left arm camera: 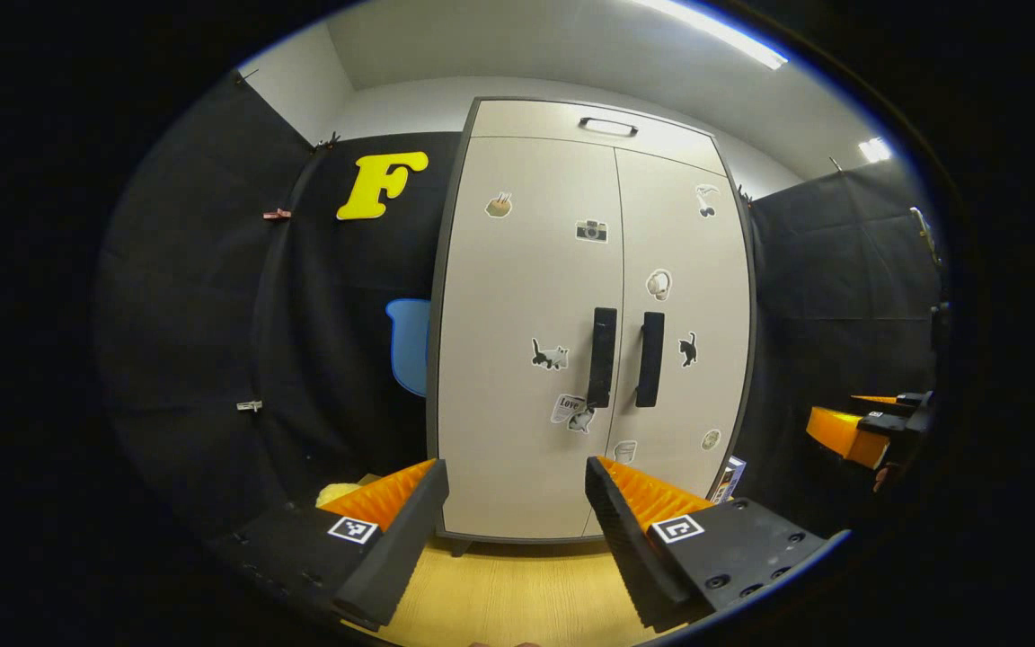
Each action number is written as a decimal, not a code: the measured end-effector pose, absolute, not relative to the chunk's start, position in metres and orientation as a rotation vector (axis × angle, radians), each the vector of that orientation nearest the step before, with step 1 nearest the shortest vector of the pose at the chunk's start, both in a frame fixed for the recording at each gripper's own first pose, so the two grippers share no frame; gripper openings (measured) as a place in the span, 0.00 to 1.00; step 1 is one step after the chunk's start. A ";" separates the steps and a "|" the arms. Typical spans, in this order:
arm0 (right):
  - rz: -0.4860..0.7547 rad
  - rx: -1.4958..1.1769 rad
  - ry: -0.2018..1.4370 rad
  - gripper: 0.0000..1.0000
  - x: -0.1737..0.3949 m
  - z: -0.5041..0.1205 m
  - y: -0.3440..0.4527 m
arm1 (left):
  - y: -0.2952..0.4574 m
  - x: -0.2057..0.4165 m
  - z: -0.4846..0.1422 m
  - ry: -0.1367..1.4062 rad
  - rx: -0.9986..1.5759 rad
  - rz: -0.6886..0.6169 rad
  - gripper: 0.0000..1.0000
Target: Open the right door of the double-door shoe cabinet with the right hand, and open the left door with the left hand.
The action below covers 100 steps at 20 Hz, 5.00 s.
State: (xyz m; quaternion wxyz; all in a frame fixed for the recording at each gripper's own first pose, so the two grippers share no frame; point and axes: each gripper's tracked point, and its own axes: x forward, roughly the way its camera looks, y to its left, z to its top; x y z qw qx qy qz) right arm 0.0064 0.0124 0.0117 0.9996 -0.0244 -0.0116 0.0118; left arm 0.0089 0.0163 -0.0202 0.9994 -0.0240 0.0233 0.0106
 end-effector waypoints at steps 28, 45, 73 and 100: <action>0.222 -0.039 0.040 0.98 0.160 0.043 0.149 | 0.091 -0.007 -0.046 0.077 -0.039 0.152 0.95; 0.155 -0.015 0.067 0.39 0.220 0.035 0.178 | 0.109 -0.022 -0.059 0.114 -0.011 0.189 0.95; 0.338 0.053 0.063 0.17 0.132 0.041 0.125 | 0.028 -0.065 -0.058 0.126 -0.035 0.129 0.95; 0.232 0.076 0.082 0.05 0.119 0.054 -0.022 | -0.105 -0.129 -0.052 0.150 -0.049 0.147 0.92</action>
